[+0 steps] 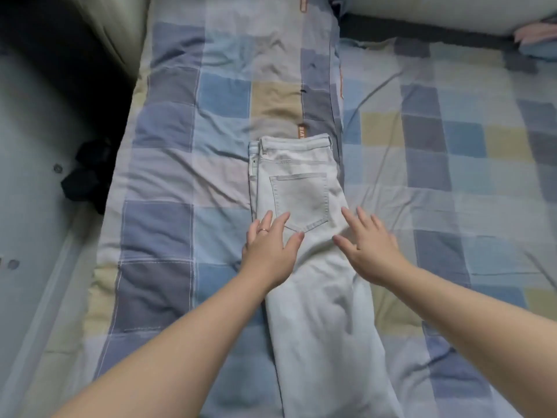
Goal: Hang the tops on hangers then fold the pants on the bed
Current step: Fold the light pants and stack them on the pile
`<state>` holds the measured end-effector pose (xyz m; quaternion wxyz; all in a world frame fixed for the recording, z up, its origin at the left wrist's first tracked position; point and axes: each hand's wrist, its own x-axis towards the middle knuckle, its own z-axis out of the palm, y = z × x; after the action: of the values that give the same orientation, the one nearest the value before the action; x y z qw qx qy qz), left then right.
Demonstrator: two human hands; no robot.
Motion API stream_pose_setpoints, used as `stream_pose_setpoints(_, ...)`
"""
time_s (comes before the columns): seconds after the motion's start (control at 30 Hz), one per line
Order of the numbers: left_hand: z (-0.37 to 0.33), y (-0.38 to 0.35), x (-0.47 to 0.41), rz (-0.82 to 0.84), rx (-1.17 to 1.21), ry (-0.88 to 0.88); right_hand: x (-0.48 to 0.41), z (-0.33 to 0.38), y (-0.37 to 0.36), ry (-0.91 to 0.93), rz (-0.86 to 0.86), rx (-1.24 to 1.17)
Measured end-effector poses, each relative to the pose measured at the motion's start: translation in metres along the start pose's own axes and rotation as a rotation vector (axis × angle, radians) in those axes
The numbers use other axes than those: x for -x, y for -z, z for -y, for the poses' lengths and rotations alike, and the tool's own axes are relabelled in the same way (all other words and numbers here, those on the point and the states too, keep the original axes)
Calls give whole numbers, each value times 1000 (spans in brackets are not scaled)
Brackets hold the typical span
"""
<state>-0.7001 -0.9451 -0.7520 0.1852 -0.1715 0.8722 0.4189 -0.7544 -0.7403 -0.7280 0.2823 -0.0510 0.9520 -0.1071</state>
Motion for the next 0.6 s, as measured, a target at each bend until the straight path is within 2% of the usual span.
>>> stream_pose_setpoints(0.23,10,-51,105,63,-173,-7,84,-41,-25,97,27,164)
stream_pose_setpoints(0.37,15,-96,173,103,-150,128,135,-77,-51,143,58,229)
stream_pose_setpoints(0.6,28,-181,273,67,-19,360,214,-154,-103,221,179,4)
